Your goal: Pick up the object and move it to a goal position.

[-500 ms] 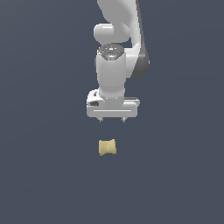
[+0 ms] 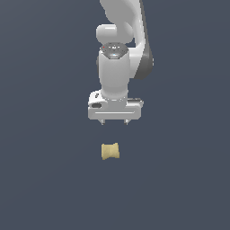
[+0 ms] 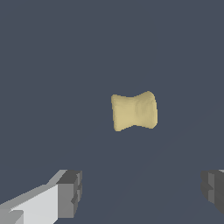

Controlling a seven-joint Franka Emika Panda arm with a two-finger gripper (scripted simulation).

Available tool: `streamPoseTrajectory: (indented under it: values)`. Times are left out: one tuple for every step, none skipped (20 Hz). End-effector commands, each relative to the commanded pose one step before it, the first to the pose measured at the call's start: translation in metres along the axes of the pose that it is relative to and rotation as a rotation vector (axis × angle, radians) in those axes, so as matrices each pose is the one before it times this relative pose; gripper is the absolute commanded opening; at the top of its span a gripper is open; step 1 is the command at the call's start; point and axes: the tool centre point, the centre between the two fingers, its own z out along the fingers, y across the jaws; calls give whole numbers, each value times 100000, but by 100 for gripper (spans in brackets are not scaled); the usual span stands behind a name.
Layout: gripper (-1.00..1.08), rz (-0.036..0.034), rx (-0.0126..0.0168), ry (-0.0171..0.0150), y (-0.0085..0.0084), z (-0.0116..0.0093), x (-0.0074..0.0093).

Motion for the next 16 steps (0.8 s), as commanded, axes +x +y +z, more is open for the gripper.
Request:
streamPoseTrajectory:
  values:
    - [100,-557,-162,-55,27,-117,6]
    - [100,94,26,4,9,19,-2]
    - [100,205,32,-3,-9,32,2]
    - [100,344,18,-20,1,28,14]
    - [100,497,14,-34,11,31,23]
    - [100,635,18,-43,15,40,29]
    - [100,770,25,-51,14,51,34]
    - [100,903,31,-58,14,62,40]
    - [100,1040,36,-67,17,72,45]
    - [100,1169,40,-75,18,82,51]
    - [100,1283,42,-83,19,90,56]
    - [100,1395,43,-90,22,98,61]
    - [100,1534,43,-100,21,107,67]
    - [100,1666,44,-109,23,116,73]
    - [100,1790,43,-117,24,125,79]
    - [100,1926,43,-125,24,136,85]
